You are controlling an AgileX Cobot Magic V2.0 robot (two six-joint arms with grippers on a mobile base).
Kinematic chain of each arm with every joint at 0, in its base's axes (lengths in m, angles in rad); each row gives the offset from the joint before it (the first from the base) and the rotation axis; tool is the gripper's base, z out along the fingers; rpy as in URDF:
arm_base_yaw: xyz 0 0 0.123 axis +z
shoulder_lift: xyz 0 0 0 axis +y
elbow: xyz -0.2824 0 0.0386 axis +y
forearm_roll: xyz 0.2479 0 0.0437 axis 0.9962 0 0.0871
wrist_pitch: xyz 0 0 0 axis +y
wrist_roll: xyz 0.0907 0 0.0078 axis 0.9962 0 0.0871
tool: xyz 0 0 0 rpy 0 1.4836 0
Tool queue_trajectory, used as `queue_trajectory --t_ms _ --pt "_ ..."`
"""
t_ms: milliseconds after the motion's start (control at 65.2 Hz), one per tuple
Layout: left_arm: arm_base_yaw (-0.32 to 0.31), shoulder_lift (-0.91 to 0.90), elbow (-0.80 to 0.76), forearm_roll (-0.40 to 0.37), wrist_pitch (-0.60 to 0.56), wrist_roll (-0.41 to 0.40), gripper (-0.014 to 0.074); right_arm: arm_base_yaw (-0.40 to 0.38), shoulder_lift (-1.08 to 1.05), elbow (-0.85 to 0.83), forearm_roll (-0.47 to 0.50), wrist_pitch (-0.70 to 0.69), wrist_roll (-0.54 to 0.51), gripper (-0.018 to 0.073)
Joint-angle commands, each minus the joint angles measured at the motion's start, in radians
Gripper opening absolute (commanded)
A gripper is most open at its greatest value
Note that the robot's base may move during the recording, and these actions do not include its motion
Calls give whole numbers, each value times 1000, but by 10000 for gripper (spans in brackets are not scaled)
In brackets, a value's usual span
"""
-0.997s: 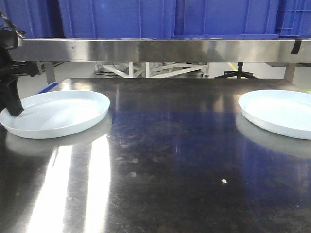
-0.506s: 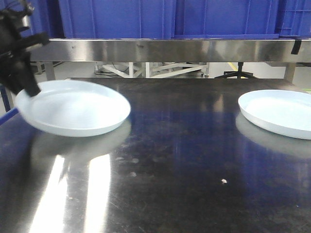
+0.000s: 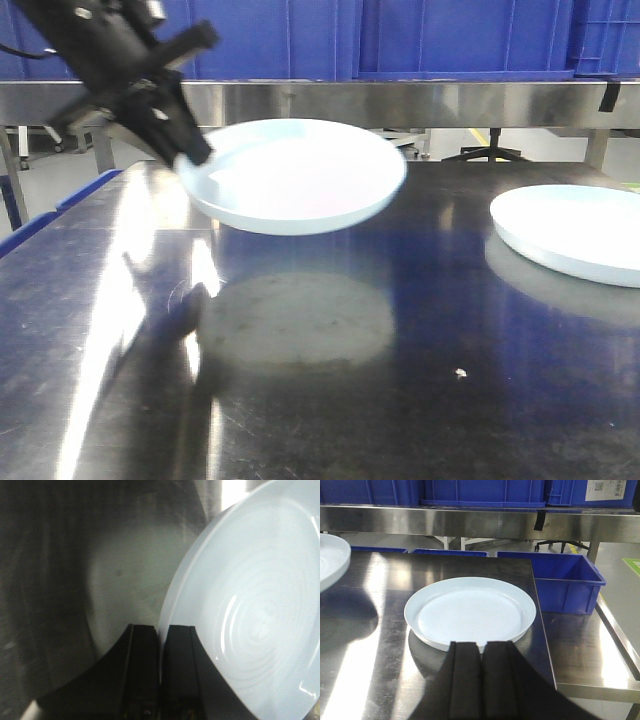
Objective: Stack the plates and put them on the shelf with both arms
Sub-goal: 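Lift the plate with the left gripper and carry it toward the table center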
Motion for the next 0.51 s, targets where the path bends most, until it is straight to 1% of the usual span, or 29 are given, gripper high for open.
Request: queue_trajectory --t_ms 0,107,215,291,368,414,445,491 --pt "-28 -26 -32 -49 -58 -29 82 -3 -19 -3 -8 -85 -2 49" --pt "-54 6 -32 -52 -85 -74 82 -3 -19 -3 -8 -85 -2 49" --pt "-63 14 -32 -37 -99 -74 96 -3 -19 -3 -8 -85 -2 49" --pt "-63 14 -32 -23 -76 -72 176 -3 -19 -3 -8 -85 -2 49" --pt "-63 14 -32 -1 -53 -70 317 -3 -19 -3 -8 -85 -2 49" --pt "-63 11 -32 10 -39 -70 383 -3 -19 -3 -8 -85 -2 49" --pt "-65 9 -32 15 -29 -70 414 -3 -19 -3 -8 -85 -2 49" --pt "-67 7 -32 21 -16 -70 422 -3 -19 -3 -8 -85 -2 49"
